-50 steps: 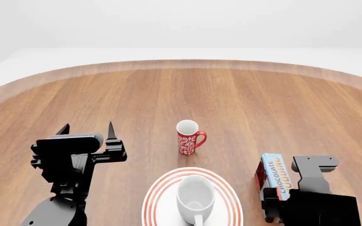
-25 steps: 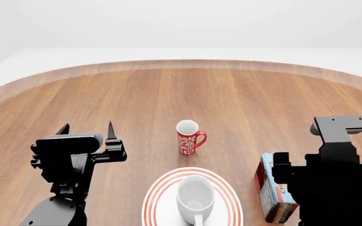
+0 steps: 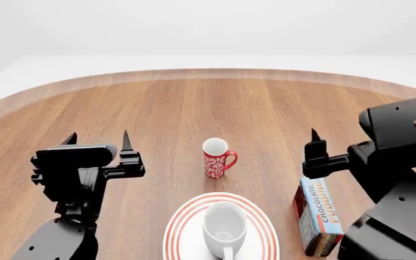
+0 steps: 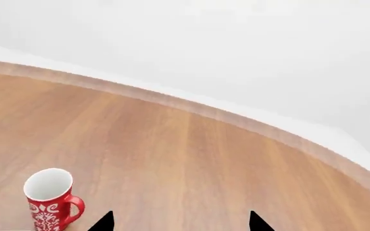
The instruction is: Pick up the white mug and put it on the plate, and put the chocolate pudding to the right of the plate.
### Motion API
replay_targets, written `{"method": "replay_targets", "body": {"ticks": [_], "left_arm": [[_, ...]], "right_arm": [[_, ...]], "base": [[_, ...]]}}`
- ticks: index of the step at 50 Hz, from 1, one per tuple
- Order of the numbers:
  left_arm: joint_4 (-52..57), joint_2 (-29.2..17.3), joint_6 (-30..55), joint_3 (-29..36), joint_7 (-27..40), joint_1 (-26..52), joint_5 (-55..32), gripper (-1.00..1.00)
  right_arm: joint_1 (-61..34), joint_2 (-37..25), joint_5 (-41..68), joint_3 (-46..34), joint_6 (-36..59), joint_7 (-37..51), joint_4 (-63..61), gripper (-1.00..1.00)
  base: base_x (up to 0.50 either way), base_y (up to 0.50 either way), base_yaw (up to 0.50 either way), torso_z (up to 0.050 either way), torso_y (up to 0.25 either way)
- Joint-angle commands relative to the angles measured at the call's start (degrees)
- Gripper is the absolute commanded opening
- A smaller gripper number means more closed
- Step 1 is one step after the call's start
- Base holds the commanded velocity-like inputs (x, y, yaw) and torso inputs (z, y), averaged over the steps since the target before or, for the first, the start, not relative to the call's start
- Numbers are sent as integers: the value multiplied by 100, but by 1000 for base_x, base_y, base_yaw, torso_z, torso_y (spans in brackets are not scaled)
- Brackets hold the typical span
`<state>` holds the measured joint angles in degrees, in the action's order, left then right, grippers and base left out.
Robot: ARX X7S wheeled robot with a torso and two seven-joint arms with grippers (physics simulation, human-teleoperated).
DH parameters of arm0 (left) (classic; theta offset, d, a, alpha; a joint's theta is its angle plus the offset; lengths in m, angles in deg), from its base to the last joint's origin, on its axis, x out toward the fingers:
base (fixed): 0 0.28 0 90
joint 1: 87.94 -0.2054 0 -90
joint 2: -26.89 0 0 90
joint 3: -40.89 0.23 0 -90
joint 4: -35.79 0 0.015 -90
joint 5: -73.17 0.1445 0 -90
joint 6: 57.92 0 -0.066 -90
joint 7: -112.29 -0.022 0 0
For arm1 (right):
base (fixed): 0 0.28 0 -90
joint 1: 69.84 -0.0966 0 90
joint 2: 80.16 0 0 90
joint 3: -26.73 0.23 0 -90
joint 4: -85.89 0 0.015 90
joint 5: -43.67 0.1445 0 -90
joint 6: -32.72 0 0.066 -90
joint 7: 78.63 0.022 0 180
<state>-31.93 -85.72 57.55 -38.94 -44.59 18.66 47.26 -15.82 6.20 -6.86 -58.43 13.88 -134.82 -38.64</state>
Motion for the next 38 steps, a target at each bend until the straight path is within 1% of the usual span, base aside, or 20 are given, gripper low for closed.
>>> {"method": "replay_targets", "body": {"ticks": [1, 2, 6, 11, 15, 24, 38], "left_arm": [[825, -153, 1001, -24, 280, 1053, -306, 100], [829, -154, 1008, -23, 284, 1057, -310, 100], [1039, -164, 1494, -12, 338, 1775, -511, 100], [1255, -188, 2037, -150, 427, 2454, -851, 100], [1288, -199, 2194, -189, 450, 2744, -945, 100], [1291, -202, 2213, -216, 480, 2864, -968, 100], [1278, -224, 2174, -190, 474, 2885, -960, 100]], "right_arm": [[36, 80, 1818, -463, -1039, 2322, -1264, 100], [-31, 46, 1809, -533, -1100, 2361, -1219, 100], [-410, 78, 1884, -598, -917, 2330, -1089, 100], [-812, 36, 1883, -735, -756, 2342, -983, 100], [-1026, -6, 1895, -757, -644, 2336, -934, 100], [-1269, -68, 1887, -918, -477, 2353, -982, 100], [-1289, -55, 2046, -895, -520, 2460, -1024, 100]], "base": [[0, 0, 0, 0, 0], [0, 0, 0, 0, 0], [0, 0, 0, 0, 0], [0, 0, 0, 0, 0], [0, 0, 0, 0, 0], [0, 0, 0, 0, 0], [0, 0, 0, 0, 0]]}}
